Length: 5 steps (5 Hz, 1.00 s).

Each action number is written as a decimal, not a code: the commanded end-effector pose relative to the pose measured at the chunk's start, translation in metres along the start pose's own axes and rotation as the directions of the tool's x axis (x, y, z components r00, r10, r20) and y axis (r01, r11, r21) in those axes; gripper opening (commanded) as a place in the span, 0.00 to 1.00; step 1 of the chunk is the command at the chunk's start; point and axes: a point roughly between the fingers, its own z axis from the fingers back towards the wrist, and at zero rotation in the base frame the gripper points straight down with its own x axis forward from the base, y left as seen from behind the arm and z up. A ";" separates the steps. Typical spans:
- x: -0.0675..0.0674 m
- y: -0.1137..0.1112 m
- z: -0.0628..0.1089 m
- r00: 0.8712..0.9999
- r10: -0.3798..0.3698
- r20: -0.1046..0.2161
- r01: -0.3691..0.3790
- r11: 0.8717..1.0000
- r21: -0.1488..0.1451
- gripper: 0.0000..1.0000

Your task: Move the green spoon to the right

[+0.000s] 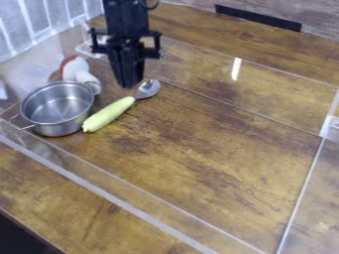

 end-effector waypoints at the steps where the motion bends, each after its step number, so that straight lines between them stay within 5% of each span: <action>1: -0.006 0.018 0.000 0.998 0.044 0.045 -0.044 0.999 0.009 1.00; 4: 0.001 0.009 -0.048 0.996 0.087 0.035 -0.088 0.995 0.037 1.00; 5: 0.007 0.016 -0.049 0.995 0.094 0.033 -0.095 0.995 0.037 0.00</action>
